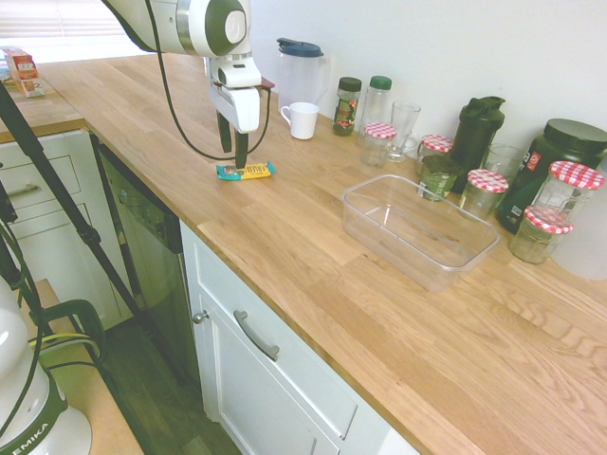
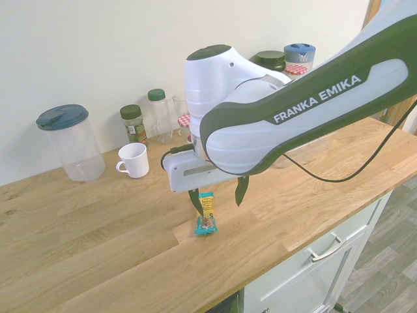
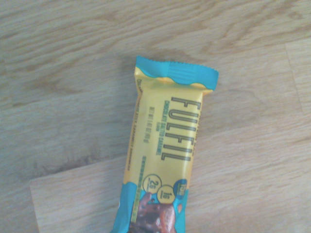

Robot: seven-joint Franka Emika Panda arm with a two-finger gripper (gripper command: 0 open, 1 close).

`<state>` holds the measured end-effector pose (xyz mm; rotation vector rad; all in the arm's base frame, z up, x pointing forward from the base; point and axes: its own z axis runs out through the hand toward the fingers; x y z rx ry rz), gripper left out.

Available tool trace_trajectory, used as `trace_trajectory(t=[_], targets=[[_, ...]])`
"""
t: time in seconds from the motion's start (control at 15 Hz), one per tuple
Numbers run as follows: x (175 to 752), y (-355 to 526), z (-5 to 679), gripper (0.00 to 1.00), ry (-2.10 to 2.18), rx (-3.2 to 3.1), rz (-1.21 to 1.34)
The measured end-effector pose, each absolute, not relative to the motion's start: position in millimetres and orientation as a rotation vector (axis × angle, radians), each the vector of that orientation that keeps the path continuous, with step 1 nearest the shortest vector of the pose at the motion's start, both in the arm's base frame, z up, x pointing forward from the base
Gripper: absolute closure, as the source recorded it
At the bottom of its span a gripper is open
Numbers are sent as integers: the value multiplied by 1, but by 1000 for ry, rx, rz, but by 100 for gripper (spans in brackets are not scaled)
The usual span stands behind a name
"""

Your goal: Put the protein bar into the container

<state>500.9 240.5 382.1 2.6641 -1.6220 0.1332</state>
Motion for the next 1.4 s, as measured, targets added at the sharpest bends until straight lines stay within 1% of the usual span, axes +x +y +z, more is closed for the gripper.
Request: trace_trajectory(t=[0.53,0.8,0.87,1.4], targets=[[534,253,354,0,-1632,2638,122],[541,259,336,0,-1623,2637,113],[542,260,333,100,-1622,2634,109],[553,249,331,100,-1670,2623,120]])
